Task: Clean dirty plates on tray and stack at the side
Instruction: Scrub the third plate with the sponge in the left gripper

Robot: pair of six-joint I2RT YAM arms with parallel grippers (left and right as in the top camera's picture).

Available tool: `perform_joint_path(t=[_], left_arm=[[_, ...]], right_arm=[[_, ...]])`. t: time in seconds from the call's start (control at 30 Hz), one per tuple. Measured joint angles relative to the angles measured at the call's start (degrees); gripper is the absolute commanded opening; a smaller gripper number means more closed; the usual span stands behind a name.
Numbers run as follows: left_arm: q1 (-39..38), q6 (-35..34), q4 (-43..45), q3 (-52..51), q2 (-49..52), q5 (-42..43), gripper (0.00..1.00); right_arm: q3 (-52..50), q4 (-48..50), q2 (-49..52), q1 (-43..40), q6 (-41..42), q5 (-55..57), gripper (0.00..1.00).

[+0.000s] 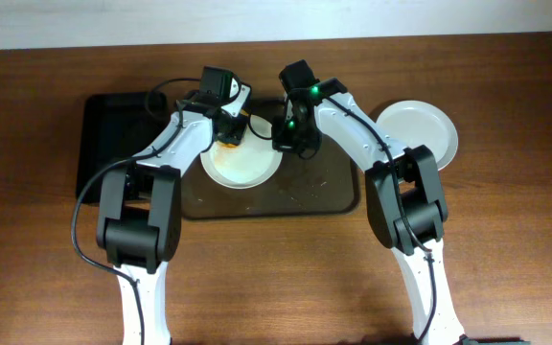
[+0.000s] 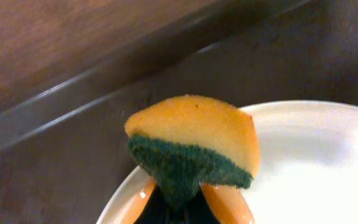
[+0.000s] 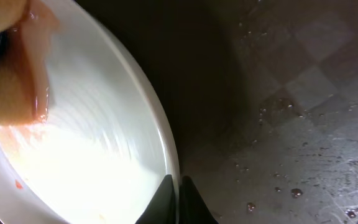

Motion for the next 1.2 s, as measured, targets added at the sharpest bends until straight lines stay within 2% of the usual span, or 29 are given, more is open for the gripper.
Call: perform_joint_path(t=[0.1,0.23,0.33,0.4,0.47,0.53,0.63,0.77,0.83,0.87,0.93,0.97,1.03,1.13,1.2], left_arm=[[0.9,0.5,-13.5,3.9,0.1,-0.1,0.00],[2.3,15.0,-35.5,8.9,1.5,8.1,0.00],[2.2,21.6,-39.6,9.2,1.9,12.0,0.00],[2.2,25.7,-39.0,9.2,2.3,17.0,0.00],[2.1,25.3,-33.8,8.8,2.6,19.2,0.00],[2.3,16.6,-23.8,8.7,2.6,17.7,0.00],[2.3,-0.6,-15.8,8.7,2.6,6.6,0.00],[2.2,-10.9,-12.8,8.7,2.7,-3.5,0.00],[2.1,-14.6,-9.7,8.7,2.9,-5.9,0.00],[2.2,-14.5,-7.0,8.5,3.0,-3.4,0.00],[2.6,-10.1,-4.3,8.5,3.1,7.5,0.00],[2.7,-6.3,-4.3,8.5,3.1,14.6,0.00],[2.7,-2.3,-6.3,8.5,3.1,21.3,0.00],[2.6,2.6,-12.5,8.5,3.4,27.8,0.00],[2.6,3.5,-15.8,8.5,3.5,28.9,0.00]], right_arm=[[0.0,-0.3,0.0,0.2,-0.8,-1.0,0.04],[0.0,-0.8,0.0,0.3,-1.8,-1.5,0.04],[0.0,-0.8,0.0,0.3,-2.0,-1.5,0.04],[0.0,-0.6,0.0,0.3,-1.9,-1.2,0.04],[0.0,-0.5,0.0,0.1,-1.5,-0.2,0.04],[0.0,0.2,0.0,-0.5,-0.9,0.1,0.04],[0.0,0.3,0.0,-0.5,-0.6,0.1,0.04],[0.0,0.7,0.0,-0.5,-0.5,-0.2,0.04],[0.0,1.0,0.0,0.0,-0.2,-0.6,0.04],[0.0,0.8,0.0,0.0,0.1,-0.6,0.04],[0.0,0.4,0.0,-0.3,0.3,-0.5,0.04],[0.0,0.4,0.0,-0.3,0.3,-0.6,0.04],[0.0,0.4,0.0,-0.3,0.0,-0.6,0.04],[0.0,0.4,0.0,-0.3,-0.2,-0.6,0.04],[0.0,0.4,0.0,-0.3,-0.1,-0.6,0.04]])
